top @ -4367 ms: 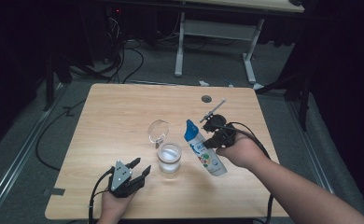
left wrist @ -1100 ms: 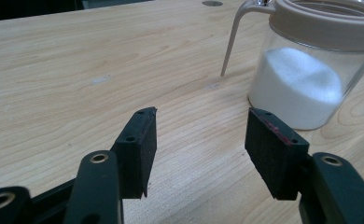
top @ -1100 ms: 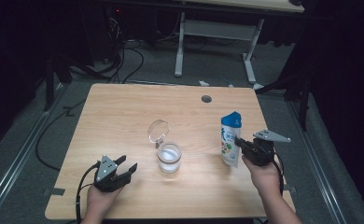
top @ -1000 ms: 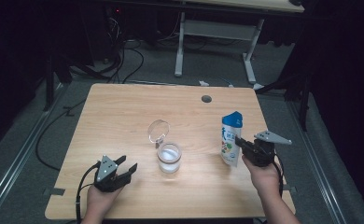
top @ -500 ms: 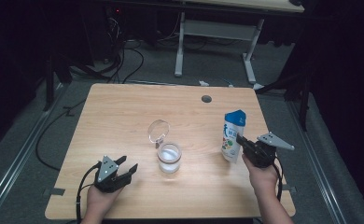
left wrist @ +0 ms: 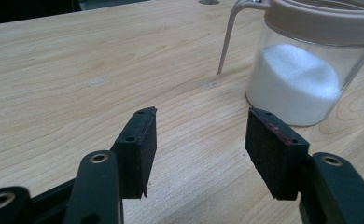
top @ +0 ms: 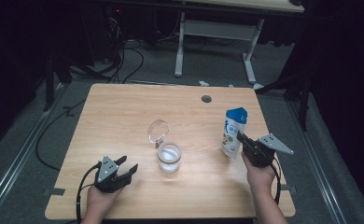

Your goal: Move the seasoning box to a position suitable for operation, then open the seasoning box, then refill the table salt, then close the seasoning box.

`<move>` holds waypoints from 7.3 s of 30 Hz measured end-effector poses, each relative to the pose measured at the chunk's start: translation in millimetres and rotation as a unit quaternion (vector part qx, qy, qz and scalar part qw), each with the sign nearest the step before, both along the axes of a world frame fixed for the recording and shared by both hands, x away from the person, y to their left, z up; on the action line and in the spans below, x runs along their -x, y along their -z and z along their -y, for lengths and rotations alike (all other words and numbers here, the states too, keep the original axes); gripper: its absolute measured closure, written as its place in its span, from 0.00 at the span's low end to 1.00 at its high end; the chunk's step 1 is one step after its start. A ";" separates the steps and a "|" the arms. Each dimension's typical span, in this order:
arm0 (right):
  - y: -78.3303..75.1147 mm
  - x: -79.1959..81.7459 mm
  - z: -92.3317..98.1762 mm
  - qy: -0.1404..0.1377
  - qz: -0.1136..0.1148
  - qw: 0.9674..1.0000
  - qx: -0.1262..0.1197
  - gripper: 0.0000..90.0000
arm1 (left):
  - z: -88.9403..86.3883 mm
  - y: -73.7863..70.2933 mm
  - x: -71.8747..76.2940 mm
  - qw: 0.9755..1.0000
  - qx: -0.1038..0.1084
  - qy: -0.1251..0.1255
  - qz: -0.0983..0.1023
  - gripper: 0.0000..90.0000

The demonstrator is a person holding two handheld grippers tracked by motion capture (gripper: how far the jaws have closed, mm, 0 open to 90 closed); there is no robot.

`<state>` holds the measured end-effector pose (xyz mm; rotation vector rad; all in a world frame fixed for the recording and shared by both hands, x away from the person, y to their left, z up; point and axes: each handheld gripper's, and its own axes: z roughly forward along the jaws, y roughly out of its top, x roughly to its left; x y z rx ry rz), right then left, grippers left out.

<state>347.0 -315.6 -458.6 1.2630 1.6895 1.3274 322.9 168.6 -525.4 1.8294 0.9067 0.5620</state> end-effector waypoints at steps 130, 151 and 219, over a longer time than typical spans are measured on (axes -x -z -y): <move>56.5 24.7 -136.1 -0.147 -0.060 0.985 0.068 1.00 | 22.1 -33.1 -30.6 0.998 0.043 -0.048 -0.026 0.97; 56.7 36.2 -147.4 -0.180 -0.053 0.980 0.073 1.00 | 50.3 -61.4 -54.0 0.996 0.074 -0.041 -0.010 1.00; 44.3 15.2 -163.6 -0.140 -0.041 0.985 0.087 1.00 | -57.3 -0.8 -0.8 0.993 0.030 -0.107 -0.048 0.58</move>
